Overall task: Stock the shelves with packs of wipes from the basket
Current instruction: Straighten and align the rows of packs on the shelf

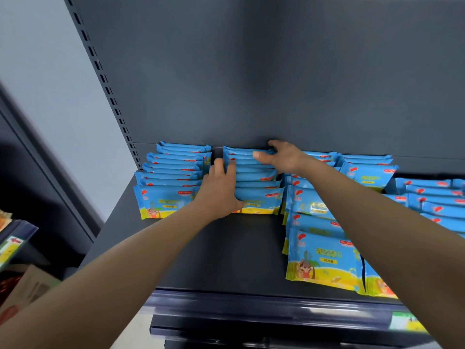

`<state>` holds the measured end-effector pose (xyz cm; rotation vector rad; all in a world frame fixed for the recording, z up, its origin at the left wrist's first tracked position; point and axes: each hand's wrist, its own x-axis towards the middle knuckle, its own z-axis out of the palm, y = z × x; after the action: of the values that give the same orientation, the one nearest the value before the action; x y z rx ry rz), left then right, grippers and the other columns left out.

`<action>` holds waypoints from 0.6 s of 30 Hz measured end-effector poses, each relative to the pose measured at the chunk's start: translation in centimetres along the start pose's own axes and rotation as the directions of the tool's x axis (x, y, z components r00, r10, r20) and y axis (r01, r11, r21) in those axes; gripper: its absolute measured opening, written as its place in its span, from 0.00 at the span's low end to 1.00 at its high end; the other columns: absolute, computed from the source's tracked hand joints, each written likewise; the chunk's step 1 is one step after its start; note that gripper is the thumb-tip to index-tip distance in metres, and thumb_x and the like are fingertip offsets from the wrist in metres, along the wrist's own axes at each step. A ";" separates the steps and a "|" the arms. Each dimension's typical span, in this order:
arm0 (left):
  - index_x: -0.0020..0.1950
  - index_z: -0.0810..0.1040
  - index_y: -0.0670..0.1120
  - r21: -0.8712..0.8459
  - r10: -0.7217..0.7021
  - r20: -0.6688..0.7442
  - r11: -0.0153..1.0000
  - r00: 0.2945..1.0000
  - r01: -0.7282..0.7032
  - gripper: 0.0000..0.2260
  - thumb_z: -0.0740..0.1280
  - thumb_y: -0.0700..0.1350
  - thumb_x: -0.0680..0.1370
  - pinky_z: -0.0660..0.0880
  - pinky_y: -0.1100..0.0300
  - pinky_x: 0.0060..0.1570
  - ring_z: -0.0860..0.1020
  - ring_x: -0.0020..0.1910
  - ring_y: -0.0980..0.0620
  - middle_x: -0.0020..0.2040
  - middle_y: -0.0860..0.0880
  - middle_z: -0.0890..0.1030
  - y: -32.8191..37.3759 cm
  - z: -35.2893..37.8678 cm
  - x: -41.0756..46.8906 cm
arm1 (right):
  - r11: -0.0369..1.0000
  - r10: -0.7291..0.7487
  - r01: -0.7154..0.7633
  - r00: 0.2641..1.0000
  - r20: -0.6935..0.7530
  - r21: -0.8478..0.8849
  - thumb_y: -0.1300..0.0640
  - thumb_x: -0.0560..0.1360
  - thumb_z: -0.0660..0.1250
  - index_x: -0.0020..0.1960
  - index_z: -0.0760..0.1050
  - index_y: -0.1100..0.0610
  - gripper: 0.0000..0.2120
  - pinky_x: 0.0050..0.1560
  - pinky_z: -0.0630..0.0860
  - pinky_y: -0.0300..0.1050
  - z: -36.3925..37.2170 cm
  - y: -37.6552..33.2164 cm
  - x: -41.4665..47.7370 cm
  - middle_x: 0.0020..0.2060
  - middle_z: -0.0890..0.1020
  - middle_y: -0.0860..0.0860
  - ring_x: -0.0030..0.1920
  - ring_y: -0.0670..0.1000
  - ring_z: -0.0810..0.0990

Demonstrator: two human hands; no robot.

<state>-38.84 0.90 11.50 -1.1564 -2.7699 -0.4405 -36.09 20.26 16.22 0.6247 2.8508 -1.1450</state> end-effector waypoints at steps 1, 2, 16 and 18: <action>0.73 0.53 0.43 0.168 0.034 -0.014 0.985 0.999 -0.031 0.45 0.70 0.61 0.66 0.60 0.47 0.68 0.60 0.67 0.42 0.69 0.42 0.58 0.0 -0.1 0.1 | 1.000 0.010 -0.010 1.000 0.000 -0.014 0.37 0.73 0.63 0.75 0.56 0.58 0.40 0.58 0.77 0.51 0.1 -0.3 0.1 0.73 0.63 0.53 0.68 0.55 0.69; 0.73 0.54 0.42 0.300 0.068 -0.009 0.952 0.998 -0.062 0.44 0.67 0.64 0.67 0.53 0.44 0.70 0.56 0.70 0.41 0.71 0.41 0.56 0.0 -0.2 0.2 | 0.999 0.023 -0.023 1.000 0.007 -0.040 0.38 0.74 0.62 0.74 0.59 0.60 0.37 0.56 0.78 0.51 0.2 -0.6 0.3 0.71 0.66 0.54 0.64 0.56 0.73; 0.76 0.45 0.40 0.529 0.005 0.138 0.845 0.990 -0.078 0.46 0.53 0.71 0.72 0.32 0.39 0.68 0.49 0.75 0.42 0.76 0.41 0.53 -1.2 -1.5 0.1 | 0.987 0.133 -0.131 0.991 0.023 -0.089 0.69 0.77 0.56 0.64 0.68 0.68 0.16 0.60 0.75 0.55 1.7 -3.0 1.2 0.60 0.74 0.61 0.60 0.61 0.75; 0.76 0.45 0.41 0.517 0.011 0.144 0.852 0.990 -0.085 0.46 0.52 0.72 0.71 0.32 0.39 0.68 0.49 0.75 0.43 0.76 0.43 0.52 -1.5 -1.6 -0.1 | 0.991 0.126 -0.124 0.992 0.022 -0.046 0.67 0.78 0.55 0.65 0.68 0.68 0.16 0.60 0.75 0.55 1.7 -2.9 1.2 0.58 0.74 0.61 0.57 0.60 0.75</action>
<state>-39.85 -0.62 12.72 -1.1354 -2.6910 0.4002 -38.47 17.65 16.69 0.7684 2.7629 -1.0605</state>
